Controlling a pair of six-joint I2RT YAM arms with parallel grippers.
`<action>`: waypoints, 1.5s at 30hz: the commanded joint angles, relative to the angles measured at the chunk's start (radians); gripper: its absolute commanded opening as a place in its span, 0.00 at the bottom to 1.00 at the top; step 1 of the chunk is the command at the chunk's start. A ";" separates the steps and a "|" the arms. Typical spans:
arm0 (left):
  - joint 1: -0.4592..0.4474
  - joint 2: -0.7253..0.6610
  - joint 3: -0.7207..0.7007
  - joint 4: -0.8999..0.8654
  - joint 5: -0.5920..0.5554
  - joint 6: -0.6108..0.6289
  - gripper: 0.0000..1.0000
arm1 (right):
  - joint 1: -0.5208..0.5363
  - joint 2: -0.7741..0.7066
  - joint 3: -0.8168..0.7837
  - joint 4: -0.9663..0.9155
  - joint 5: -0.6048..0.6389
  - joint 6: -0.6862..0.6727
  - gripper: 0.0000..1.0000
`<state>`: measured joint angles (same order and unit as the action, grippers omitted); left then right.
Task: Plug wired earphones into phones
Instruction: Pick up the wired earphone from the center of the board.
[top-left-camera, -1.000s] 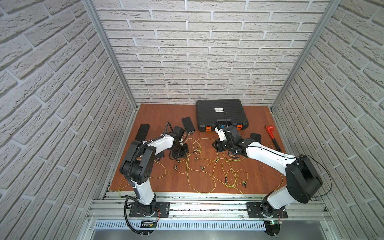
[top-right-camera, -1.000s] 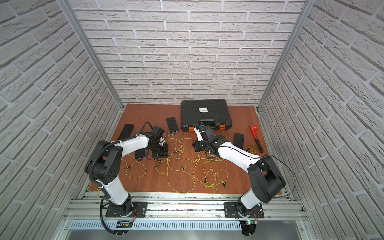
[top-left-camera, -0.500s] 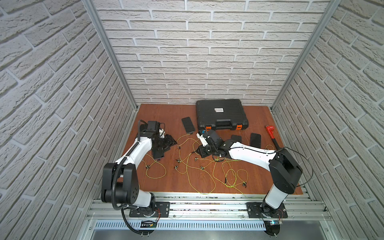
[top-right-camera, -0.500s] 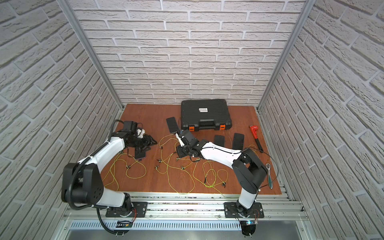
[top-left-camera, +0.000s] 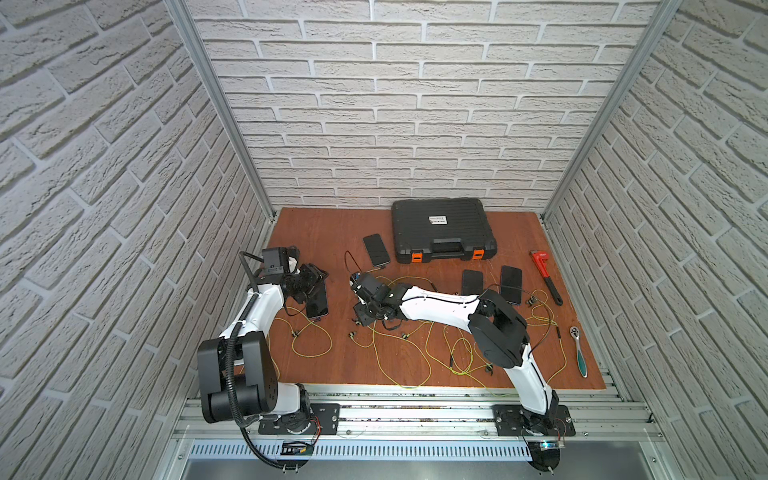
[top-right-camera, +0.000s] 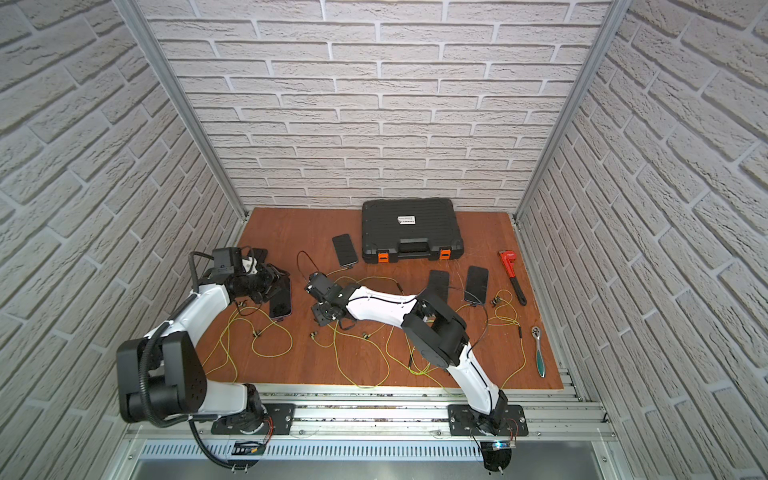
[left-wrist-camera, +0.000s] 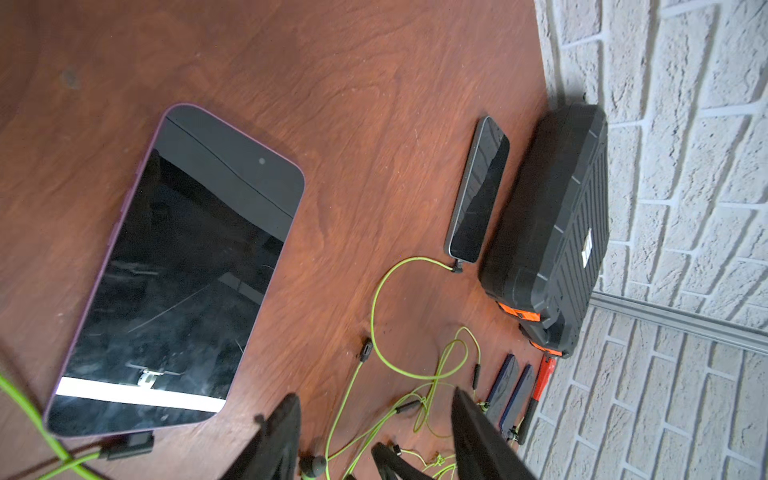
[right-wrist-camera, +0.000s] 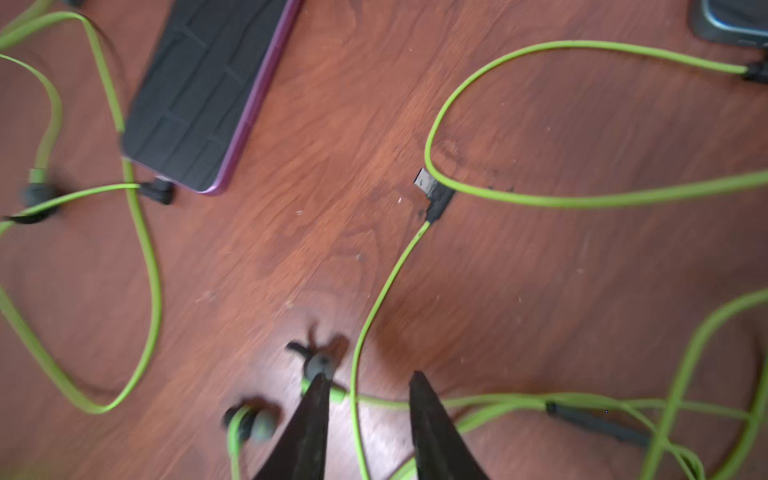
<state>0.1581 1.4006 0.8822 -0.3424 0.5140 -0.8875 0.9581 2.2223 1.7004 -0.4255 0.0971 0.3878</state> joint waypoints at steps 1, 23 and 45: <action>-0.005 -0.006 -0.010 0.055 0.002 -0.003 0.59 | 0.012 0.040 0.078 -0.059 0.049 -0.043 0.37; -0.238 0.045 -0.136 0.426 0.140 -0.243 0.65 | -0.041 -0.181 -0.218 0.148 0.087 -0.084 0.06; -0.433 0.122 -0.119 0.615 0.139 -0.410 0.49 | -0.090 -0.498 -0.439 0.148 -0.026 -0.130 0.06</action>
<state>-0.2573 1.5093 0.7525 0.2039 0.6373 -1.2629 0.8623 1.7630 1.2774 -0.3233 0.0711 0.2710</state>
